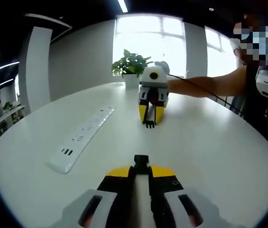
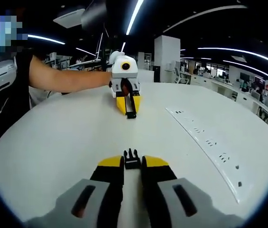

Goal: Snap the two parts of the plastic buckle together until the buckle closes and remains connected.

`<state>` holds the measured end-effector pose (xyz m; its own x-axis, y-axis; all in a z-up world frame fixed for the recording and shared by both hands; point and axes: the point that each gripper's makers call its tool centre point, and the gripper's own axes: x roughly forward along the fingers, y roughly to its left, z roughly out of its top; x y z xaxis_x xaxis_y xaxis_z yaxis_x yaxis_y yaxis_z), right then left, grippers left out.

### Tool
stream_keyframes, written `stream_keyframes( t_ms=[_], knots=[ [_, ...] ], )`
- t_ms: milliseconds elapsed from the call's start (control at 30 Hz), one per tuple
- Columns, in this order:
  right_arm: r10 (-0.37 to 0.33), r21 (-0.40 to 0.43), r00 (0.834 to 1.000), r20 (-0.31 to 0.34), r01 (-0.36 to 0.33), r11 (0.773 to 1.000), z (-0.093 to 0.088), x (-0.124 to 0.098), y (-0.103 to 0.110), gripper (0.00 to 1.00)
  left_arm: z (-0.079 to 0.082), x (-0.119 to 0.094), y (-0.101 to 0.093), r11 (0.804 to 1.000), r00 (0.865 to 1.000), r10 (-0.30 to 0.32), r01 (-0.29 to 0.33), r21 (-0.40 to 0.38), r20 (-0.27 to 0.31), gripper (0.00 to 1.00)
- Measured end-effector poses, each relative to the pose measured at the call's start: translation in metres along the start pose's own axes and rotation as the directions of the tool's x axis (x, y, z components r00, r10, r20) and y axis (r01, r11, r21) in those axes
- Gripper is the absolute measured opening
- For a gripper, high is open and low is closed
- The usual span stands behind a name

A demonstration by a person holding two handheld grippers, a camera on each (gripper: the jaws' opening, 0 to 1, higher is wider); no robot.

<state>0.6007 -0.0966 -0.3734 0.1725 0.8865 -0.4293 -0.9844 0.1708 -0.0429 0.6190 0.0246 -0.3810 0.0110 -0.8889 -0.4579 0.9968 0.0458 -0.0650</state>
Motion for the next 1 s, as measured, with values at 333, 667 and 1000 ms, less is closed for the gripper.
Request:
stream_keyframes(
  t_ms=[333,667,1000],
  knots=[
    [-0.004,0.001,1.0,0.008,0.004,1.0,-0.0002,0.0006,-0.0027,0.13,-0.0005,-0.0019,0.0021,1.0,1.0,0.006,-0.006,-0.012,0.001,0.12],
    [-0.006,0.006,1.0,0.009,0.006,1.0,0.0001,0.0005,-0.0027,0.13,0.0011,-0.001,0.0006,1.0,1.0,0.001,-0.001,-0.019,0.005,0.15],
    [-0.008,0.005,1.0,0.011,0.008,1.0,0.0004,-0.0001,-0.0033,0.13,0.0023,0.0026,-0.002,1.0,1.0,0.003,-0.003,-0.006,0.003,0.12]
  ],
)
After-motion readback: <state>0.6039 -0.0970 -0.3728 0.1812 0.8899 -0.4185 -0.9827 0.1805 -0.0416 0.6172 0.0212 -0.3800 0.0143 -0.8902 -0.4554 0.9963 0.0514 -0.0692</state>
